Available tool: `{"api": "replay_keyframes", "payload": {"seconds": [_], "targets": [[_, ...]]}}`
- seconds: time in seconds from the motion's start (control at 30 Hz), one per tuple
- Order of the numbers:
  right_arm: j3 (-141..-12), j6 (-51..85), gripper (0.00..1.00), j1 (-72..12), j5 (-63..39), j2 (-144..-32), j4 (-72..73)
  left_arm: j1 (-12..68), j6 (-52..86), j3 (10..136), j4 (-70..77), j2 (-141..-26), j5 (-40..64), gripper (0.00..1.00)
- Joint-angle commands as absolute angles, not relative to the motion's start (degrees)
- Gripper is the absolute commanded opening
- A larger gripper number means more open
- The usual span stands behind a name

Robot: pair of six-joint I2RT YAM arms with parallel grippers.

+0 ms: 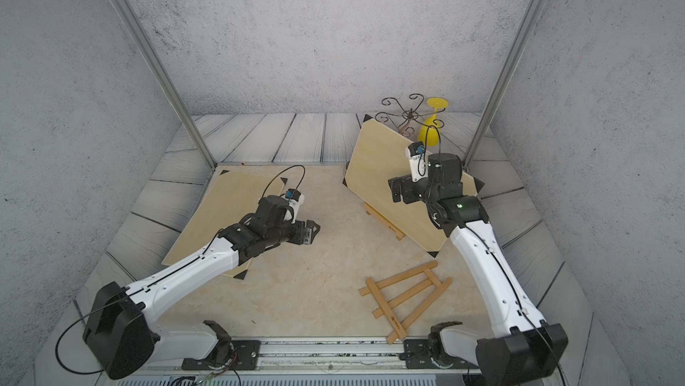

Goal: Assemble the easel
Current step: Place the drawing board on the easel, then pick up the easel at the center of the board.

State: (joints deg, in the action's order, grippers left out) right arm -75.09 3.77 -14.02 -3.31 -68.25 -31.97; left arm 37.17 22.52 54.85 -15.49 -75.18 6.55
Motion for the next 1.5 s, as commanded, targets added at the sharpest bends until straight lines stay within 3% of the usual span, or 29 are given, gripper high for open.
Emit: {"api": "replay_keyframes", "payload": {"seconds": [0.0,0.23,0.47,0.93,1.47], "targets": [[-72.7,19.1,0.99,-18.2,7.3,-63.4,-42.8,38.4,23.1,52.8,-14.4,-73.7,9.8,0.85],[-65.9,41.7,0.99,-30.2,20.2,-62.3,-59.5,43.0,22.5,49.8,-12.6,-73.3,11.3,0.85],[-57.1,60.5,0.99,-38.9,21.4,-62.8,-65.1,45.8,21.7,47.0,-12.2,-71.8,10.2,0.85],[-40.2,79.8,1.0,-40.2,16.9,-63.5,-53.3,45.7,20.8,43.1,-14.2,-68.0,10.6,0.86],[-40.8,89.0,0.68,-40.0,19.5,-75.2,-40.7,45.6,21.4,42.2,-13.7,-68.0,6.7,0.86]]}}
